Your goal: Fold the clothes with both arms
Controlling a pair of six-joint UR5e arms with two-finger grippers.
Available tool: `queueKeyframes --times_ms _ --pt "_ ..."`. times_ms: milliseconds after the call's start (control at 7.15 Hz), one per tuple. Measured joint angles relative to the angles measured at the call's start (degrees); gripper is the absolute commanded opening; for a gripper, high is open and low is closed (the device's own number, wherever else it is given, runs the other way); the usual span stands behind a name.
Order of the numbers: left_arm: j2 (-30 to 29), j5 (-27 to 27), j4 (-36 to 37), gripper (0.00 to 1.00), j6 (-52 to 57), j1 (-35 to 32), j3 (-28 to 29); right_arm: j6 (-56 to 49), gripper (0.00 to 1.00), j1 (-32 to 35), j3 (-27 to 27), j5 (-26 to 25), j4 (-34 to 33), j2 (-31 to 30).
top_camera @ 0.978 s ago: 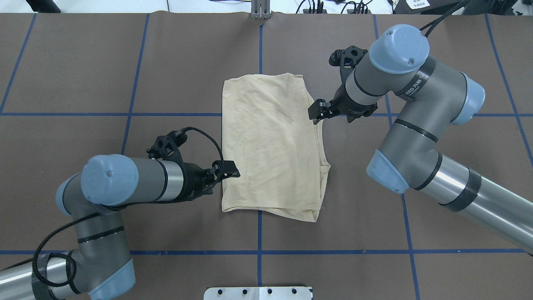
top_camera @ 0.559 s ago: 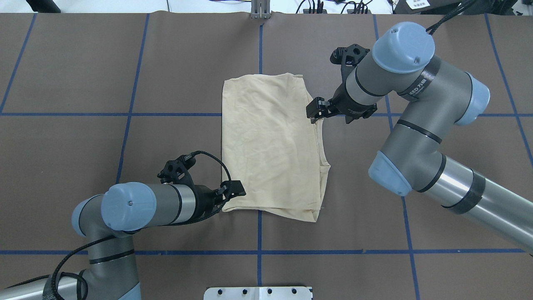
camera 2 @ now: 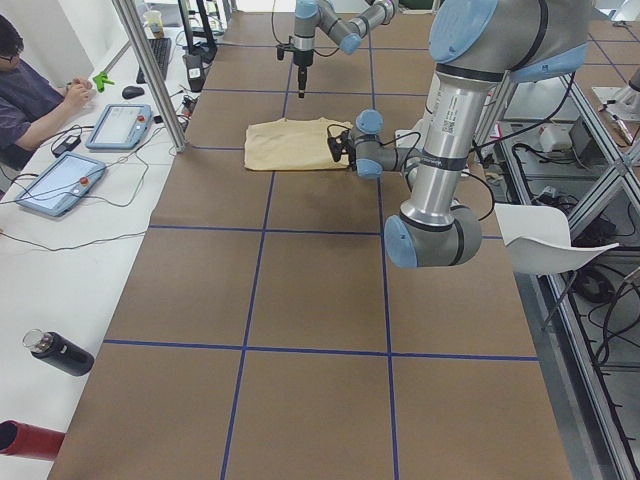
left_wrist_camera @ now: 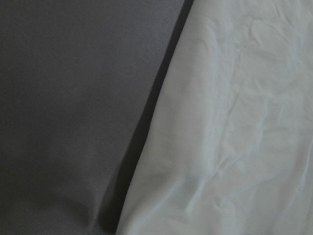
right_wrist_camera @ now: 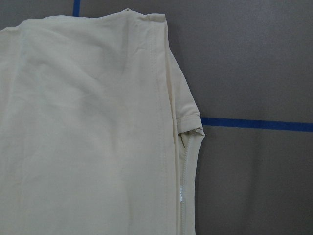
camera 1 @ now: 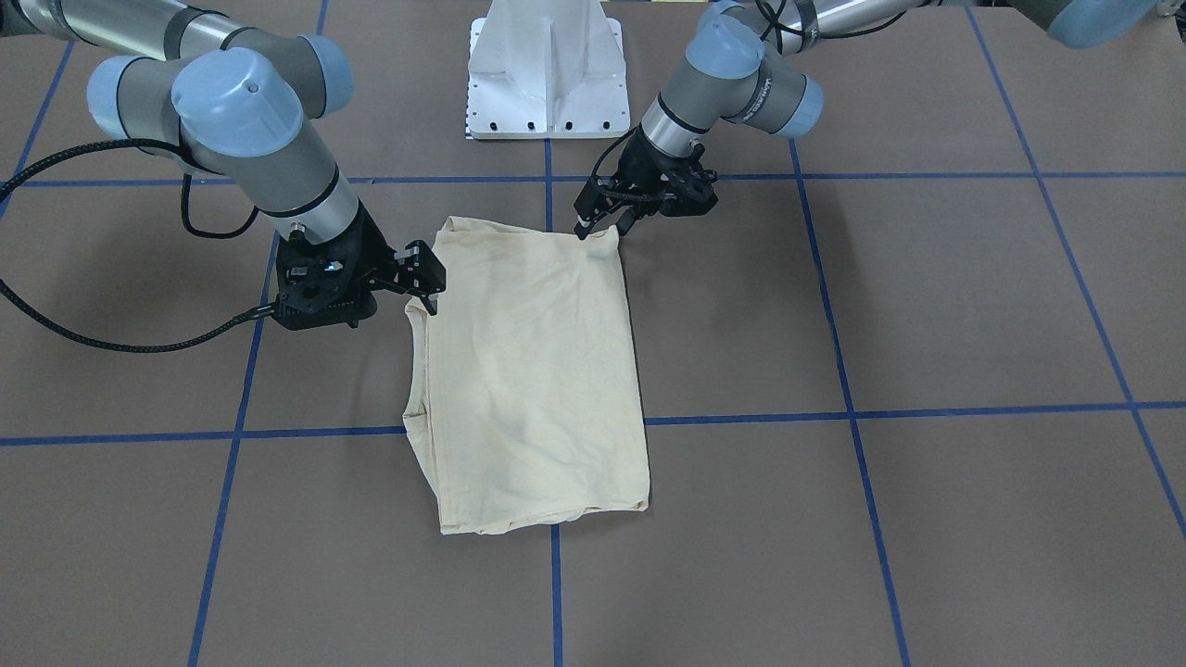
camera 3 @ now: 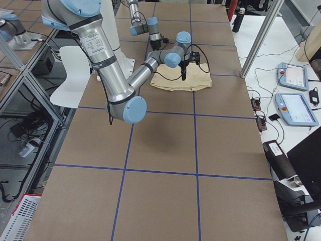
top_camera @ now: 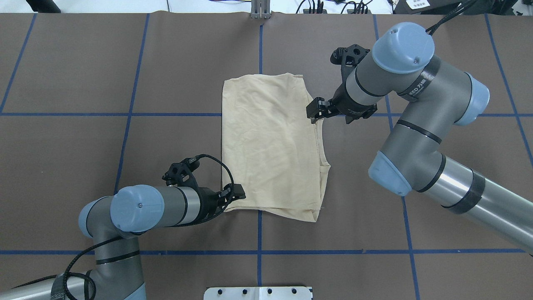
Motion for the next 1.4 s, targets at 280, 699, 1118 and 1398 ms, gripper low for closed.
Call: queueKeyframes --times_ms 280,699,1118,1398 --pt "0.0 0.2 0.1 0.8 0.1 0.0 0.2 0.0 1.0 0.0 -0.1 0.0 0.0 0.0" --pt "0.0 0.2 0.1 0.74 0.2 -0.2 1.0 -0.1 1.0 0.0 -0.1 0.0 0.0 0.0" --pt "-0.1 0.1 0.1 0.58 0.2 -0.2 1.1 -0.1 1.0 0.0 -0.1 0.0 0.0 0.0" --pt "-0.2 0.0 0.1 0.5 0.2 -0.2 1.1 -0.2 1.0 0.1 -0.2 0.0 0.0 0.0"
